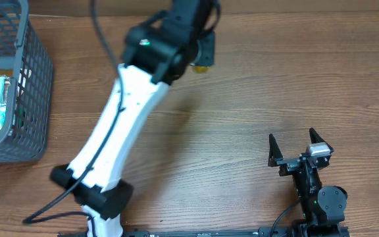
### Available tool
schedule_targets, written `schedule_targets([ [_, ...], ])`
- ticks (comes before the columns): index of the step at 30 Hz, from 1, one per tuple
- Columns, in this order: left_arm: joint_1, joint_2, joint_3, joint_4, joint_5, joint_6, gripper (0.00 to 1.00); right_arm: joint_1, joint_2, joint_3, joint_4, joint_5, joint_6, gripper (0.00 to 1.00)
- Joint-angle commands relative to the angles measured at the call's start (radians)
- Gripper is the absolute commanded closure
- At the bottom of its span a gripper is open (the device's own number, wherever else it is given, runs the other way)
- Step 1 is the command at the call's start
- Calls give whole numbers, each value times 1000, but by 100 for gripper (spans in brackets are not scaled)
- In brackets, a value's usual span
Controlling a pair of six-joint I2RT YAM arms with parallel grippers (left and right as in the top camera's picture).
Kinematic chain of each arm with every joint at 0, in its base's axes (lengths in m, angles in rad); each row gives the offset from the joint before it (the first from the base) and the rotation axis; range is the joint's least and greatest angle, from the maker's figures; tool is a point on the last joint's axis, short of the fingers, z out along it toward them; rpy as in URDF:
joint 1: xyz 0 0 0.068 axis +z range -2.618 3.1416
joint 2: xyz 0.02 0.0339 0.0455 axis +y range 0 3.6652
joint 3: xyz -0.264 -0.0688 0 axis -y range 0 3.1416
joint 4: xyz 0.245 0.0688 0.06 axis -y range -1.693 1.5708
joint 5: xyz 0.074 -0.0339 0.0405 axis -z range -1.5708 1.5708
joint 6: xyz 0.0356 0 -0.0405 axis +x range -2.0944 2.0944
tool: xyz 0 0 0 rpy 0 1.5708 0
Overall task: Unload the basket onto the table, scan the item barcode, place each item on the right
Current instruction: 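Lift the yellow bottle out of the basket toward the scanner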
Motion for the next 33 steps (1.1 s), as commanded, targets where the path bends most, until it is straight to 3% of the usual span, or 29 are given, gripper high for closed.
schedule_targets([
  [1,-35,45,0,4,-68,-131,93,-1,-1,-11,2,-2,-1,0],
  [21,-116,232,0,12,-132,-317,90,-1,-1,-11,2,-2,-1,0],
  [28,-124,261,0,16,-117,-321,87,-1,-1,-11,2,-2,-1,0],
  [33,-124,262,0,15,-93,-321,95,-1,-1,-11,2,-2,-1,0],
])
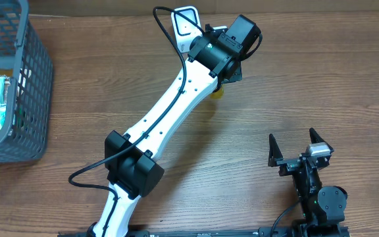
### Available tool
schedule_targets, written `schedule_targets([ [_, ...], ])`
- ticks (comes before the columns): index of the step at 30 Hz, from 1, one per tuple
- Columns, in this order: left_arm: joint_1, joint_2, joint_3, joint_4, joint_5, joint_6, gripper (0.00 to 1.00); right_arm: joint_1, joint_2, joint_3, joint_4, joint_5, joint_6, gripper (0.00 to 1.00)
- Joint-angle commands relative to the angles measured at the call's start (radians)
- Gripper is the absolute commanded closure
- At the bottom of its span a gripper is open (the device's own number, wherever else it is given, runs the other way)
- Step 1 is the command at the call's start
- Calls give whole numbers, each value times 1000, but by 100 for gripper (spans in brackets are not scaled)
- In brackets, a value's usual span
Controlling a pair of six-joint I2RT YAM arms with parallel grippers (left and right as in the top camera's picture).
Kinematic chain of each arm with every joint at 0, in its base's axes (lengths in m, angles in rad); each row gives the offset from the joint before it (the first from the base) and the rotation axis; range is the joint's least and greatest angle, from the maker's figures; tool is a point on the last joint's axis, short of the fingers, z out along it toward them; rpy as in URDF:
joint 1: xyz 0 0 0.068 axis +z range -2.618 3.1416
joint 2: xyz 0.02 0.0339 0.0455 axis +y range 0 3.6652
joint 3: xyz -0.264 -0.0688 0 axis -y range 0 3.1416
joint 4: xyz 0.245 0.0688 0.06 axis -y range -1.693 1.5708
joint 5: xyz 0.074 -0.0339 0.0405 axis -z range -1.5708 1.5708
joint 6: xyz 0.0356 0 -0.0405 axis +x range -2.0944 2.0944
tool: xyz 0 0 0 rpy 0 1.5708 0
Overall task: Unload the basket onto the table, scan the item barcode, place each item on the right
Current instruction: 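Lift the yellow bottle out of the basket toward the scanner, then lower the yellow bottle upright onto the table before the scanner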
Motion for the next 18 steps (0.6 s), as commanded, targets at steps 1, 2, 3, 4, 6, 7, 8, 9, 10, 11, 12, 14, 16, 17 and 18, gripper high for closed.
schedule_targets([
  [1,-6,1,6,8,13,-23,95,-1,-1,-11,3,-2,-1,0],
  [2,-6,1,6,8,23,-23,95,-1,-1,-11,3,-2,-1,0],
  [3,-6,1,6,6,37,-26,95,-1,-1,-11,3,-2,-1,0],
  [4,-7,1,6,5,50,-27,95,-1,-1,-11,3,-2,-1,0],
  [6,-10,1,6,-2,49,-56,90,-1,-1,-11,3,-2,-1,0],
  [7,-12,1,6,-3,49,-77,90,-1,-1,-11,3,-2,-1,0],
  [8,-14,1,6,-3,50,-102,90,-1,-1,-11,3,-2,-1,0],
  [9,-15,1,6,-3,50,-126,91,-1,-1,-11,3,-2,-1,0],
  [10,-18,1,6,-4,50,-147,91,-1,-1,-11,3,-2,-1,0],
  [11,-22,1,6,-3,50,-162,92,-1,-1,-11,3,-2,-1,0],
  [12,-26,1,6,-3,48,-172,92,-1,-1,-11,3,-2,-1,0],
  [14,-36,1,6,-3,39,-195,92,-1,-1,-11,3,-2,-1,0],
  [16,-49,1,6,-3,24,-217,92,-1,-1,-11,3,-2,-1,0],
  [17,-55,1,6,-3,14,-228,91,-1,-1,-11,3,-2,-1,0],
  [18,-62,1,6,-3,7,-232,91,-1,-1,-11,3,-2,-1,0],
])
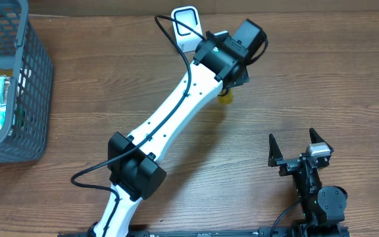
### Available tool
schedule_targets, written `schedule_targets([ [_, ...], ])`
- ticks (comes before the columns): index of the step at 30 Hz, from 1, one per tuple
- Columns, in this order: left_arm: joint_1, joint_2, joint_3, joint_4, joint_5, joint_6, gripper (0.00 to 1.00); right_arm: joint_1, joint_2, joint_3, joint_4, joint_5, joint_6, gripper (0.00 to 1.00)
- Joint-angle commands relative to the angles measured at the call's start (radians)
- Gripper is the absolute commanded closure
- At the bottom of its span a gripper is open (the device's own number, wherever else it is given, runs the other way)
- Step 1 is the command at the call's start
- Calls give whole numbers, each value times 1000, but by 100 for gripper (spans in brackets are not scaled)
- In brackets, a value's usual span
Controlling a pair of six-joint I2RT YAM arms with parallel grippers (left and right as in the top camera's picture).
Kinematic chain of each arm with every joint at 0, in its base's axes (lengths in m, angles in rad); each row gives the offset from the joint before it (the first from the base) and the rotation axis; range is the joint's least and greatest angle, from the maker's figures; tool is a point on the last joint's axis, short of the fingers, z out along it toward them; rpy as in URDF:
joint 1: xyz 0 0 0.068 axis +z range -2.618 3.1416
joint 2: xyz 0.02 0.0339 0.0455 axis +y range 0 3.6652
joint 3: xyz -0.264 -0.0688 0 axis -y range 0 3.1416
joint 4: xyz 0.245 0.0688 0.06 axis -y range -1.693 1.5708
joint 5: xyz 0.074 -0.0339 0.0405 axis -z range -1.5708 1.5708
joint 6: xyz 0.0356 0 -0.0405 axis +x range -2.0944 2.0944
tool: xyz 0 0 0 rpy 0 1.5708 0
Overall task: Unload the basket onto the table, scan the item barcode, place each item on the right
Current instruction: 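Lower the yellow bottle upright onto the table before the scanner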
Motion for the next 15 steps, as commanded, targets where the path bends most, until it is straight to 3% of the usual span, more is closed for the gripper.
schedule_targets([
  [1,-31,-1,6,5,-39,-72,91,-1,-1,-11,3,-2,-1,0],
  [15,-81,-1,-47,16,-87,-183,91,-1,-1,-11,3,-2,-1,0],
])
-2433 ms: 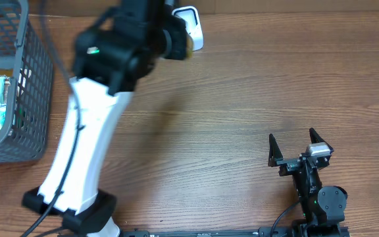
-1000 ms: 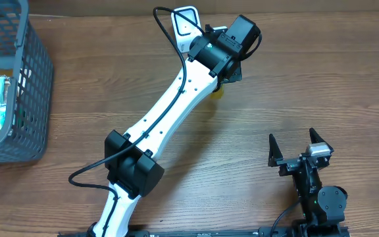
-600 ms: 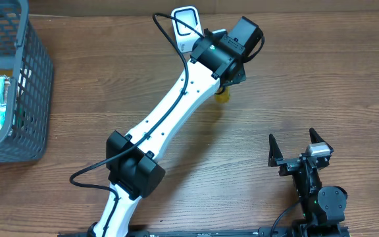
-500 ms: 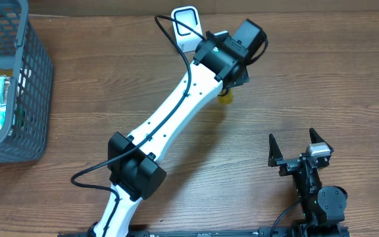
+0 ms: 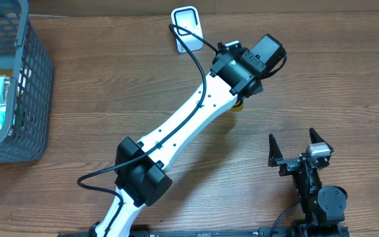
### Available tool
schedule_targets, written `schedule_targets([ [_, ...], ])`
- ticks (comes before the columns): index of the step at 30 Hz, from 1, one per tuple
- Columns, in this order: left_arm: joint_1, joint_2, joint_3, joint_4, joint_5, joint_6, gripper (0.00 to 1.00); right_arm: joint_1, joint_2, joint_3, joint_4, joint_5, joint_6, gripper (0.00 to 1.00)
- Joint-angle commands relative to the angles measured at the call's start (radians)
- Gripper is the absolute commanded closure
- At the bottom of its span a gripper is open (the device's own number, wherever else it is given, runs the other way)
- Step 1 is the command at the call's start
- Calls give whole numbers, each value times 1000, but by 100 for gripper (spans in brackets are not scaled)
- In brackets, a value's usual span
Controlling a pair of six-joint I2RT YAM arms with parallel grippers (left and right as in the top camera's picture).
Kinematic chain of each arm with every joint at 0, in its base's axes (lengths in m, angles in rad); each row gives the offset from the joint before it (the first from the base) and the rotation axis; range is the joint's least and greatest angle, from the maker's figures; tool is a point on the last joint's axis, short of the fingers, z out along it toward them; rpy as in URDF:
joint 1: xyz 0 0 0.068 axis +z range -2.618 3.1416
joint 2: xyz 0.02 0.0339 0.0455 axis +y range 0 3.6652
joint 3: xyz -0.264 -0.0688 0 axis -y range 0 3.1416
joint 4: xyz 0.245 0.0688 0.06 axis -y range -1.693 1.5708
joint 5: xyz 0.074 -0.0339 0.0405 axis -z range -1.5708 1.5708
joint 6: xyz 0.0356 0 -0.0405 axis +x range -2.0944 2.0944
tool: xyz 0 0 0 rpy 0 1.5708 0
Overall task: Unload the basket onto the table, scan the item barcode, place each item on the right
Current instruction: 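Lower the yellow bottle upright onto the table before the scanner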
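Observation:
In the overhead view my left arm reaches across to the middle right of the table. Its wrist hides the fingers of the left gripper (image 5: pixel 241 103). A small yellow item (image 5: pixel 239 106) peeks out from under that wrist and sits in the gripper's grasp. The white scanner (image 5: pixel 187 27) stands at the far edge, up and to the left of the item. My right gripper (image 5: pixel 301 145) rests near the front right, open and holding nothing.
A grey mesh basket (image 5: pixel 35 99) stands at the far left and holds white-and-green packets. A black cable runs from the left wrist past the scanner. The wooden table (image 5: pixel 97 72) fills the rest of the view.
My left gripper has moved right and a little toward the front with the yellow item, farther from the scanner. The right arm has not moved.
My left gripper was first at the far edge, just right of the scanner's place, with the yellow item under it. At each later moment it was farther right and nearer the front, and the scanner came into view. The right gripper stayed open throughout.

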Motion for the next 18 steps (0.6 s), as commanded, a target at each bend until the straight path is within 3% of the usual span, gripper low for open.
schedule_targets([
  [1,-2,-1,-42,21,-30,-61,91,-1,-1,-11,2,-2,0,0],
  [18,-19,-1,-187,176,-29,-61,92,-1,-1,-11,2,-2,0,0],
])
